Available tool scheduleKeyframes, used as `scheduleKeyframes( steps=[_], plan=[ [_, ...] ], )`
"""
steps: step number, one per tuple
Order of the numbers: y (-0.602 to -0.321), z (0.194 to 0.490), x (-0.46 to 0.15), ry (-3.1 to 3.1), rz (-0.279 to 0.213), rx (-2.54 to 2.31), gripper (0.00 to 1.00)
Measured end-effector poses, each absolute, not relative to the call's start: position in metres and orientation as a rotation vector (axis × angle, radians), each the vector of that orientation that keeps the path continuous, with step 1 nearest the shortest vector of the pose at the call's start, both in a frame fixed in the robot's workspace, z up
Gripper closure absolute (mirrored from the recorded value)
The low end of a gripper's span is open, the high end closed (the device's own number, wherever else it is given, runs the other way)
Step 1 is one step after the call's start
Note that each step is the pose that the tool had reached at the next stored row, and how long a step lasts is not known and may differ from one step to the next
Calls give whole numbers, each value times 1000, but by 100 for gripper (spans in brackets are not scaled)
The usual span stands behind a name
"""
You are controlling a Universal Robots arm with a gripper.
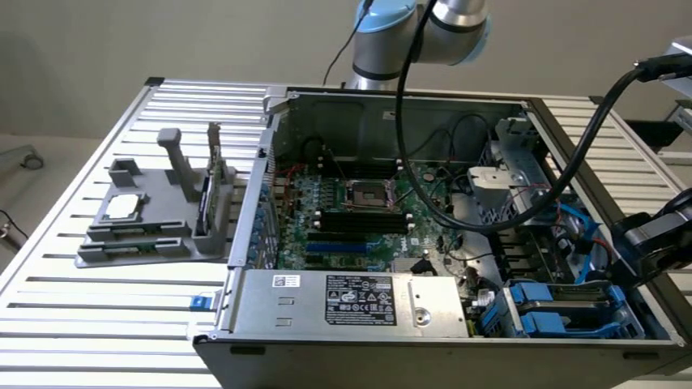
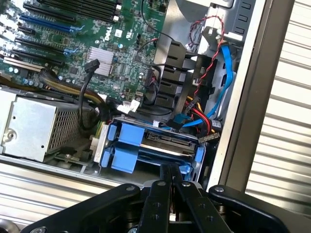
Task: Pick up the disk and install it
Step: 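Insert the first disk wire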
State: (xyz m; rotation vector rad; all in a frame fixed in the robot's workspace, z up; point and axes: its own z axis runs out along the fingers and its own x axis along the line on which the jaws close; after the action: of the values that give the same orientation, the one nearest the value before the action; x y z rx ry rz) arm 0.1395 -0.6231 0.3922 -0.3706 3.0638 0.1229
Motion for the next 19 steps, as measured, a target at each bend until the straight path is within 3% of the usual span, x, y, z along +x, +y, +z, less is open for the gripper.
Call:
scheduleKeyframes(
  steps=[3,5,8,9,19],
  plan=[
    [-623,392,140,3064,123,-371,84],
    [-623,392,139,3063,123,-370,73],
    [-623,392,139,3063,122,-354,67],
    [-623,391,138,3065,122,-337,60],
    [-623,384,138,3076,113,-65,60]
  ],
)
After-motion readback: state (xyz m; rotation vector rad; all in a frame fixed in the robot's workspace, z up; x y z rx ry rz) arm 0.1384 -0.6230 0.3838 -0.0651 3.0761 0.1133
